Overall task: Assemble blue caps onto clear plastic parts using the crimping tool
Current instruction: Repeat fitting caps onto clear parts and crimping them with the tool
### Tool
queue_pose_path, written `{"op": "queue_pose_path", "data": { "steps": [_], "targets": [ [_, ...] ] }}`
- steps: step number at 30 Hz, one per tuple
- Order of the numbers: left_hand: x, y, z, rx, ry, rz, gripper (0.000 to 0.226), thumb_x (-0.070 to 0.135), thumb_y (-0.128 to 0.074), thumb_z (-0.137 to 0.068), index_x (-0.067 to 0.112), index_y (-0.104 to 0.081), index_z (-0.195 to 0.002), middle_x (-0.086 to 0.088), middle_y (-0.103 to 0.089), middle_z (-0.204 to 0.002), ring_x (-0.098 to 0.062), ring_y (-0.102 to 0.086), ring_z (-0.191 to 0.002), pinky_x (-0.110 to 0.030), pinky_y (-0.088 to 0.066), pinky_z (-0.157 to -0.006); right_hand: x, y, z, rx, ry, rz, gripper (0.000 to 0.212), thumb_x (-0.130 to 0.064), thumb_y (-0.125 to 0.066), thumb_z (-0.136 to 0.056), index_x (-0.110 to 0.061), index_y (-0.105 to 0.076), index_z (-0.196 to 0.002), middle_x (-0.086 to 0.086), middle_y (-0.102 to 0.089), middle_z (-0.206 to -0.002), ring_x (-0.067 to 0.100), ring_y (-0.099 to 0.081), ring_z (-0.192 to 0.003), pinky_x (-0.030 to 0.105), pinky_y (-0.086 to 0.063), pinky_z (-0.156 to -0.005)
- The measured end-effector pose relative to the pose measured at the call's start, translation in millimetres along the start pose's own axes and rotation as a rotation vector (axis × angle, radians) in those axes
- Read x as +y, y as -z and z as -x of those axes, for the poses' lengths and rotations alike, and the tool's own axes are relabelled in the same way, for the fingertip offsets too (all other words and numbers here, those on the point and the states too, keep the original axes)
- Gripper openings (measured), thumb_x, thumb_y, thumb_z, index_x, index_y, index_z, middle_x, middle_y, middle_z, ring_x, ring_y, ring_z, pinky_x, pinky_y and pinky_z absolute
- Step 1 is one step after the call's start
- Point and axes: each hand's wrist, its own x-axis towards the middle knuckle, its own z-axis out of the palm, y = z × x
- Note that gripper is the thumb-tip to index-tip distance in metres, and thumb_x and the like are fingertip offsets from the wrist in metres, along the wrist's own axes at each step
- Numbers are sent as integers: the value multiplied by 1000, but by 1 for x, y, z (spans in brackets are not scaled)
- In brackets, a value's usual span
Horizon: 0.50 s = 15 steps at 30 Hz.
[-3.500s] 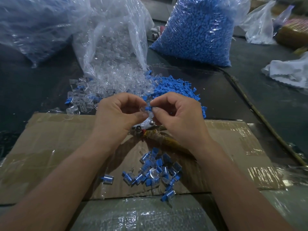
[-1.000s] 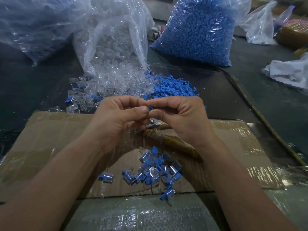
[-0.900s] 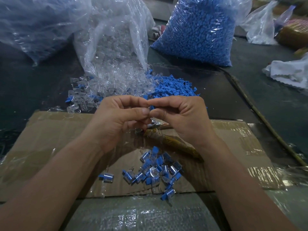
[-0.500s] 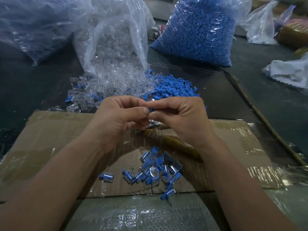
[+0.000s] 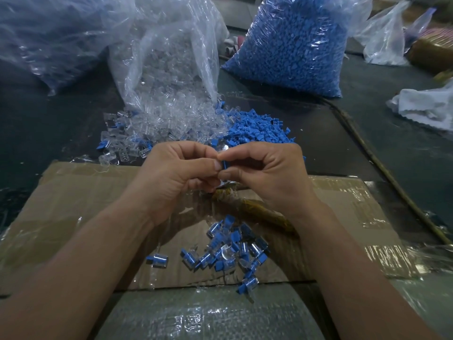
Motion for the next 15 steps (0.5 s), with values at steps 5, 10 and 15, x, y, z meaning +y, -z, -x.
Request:
{"op": "queue_pose_path", "data": {
  "steps": [5,10,15],
  "targets": [
    [0,0,0,-5,3,-6,13,16,-70,-44,12,-71,-57,-3,-62,-53,-10,-57,-45,-17,-47,-44,-2,1,0,8,-1,35,33,-2,-74,-69,-16,-66,-97,-6,-68,-82,7,-69,-76,26,-57,-70],
    [-1,1,0,-12,9,-14,22,23,-73,-38,14,-71,-58,-3,-63,-53,-10,-58,-45,-19,-50,-47,-2,1,0,14,-2,37,33,-1,-73,-69,-16,-66,-97,-7,-68,-81,8,-69,-75,30,-58,-70],
    [-1,0,-1,3,6,-15,20,22,-73,-39,13,-71,-58,-4,-64,-53,-10,-58,-45,-18,-50,-47,0,0,0,-4,-8,35,33,-4,-73,-69,-18,-66,-99,-11,-67,-81,7,-68,-77,29,-57,-71]
  ]
}}
